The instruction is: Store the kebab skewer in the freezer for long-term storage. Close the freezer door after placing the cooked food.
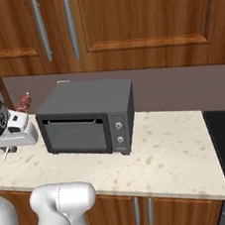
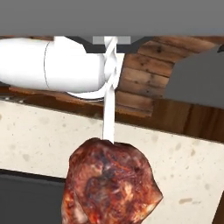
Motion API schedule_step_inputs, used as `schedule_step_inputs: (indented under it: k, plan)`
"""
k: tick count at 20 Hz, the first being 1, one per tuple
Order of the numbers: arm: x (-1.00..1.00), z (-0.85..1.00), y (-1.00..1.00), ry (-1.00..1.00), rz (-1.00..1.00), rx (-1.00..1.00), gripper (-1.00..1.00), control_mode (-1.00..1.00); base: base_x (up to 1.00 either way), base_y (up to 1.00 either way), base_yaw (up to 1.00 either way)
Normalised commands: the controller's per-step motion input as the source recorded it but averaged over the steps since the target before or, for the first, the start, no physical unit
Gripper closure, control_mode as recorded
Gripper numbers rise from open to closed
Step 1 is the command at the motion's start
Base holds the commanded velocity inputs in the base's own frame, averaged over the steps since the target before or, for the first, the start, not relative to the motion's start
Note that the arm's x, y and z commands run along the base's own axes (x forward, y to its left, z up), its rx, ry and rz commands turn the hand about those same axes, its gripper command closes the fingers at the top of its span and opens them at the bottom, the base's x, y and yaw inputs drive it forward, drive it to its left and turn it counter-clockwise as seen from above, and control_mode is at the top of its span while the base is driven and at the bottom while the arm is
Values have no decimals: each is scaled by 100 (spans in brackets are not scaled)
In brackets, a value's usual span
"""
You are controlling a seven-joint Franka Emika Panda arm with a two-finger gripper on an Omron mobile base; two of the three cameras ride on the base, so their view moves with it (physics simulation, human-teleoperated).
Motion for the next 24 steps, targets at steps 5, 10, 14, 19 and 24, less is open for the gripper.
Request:
schedule_step_inputs:
  k: [5, 10, 14, 19, 24]
  plan:
    - [-14, 3, -52, 0, -15, -6, 100, -100, 0, 0, 0]
    - [0, 0, -60, 0, -9, -9, 100, -100, 0, 0, 0]
    - [0, 4, -55, 0, -3, -8, 100, -100, 0, 0, 0]
    - [0, 0, -49, 1, -2, -2, 100, -100, 0, 0, 0]
    - [0, -3, -43, 2, 0, 0, 100, -100, 0, 0, 0]
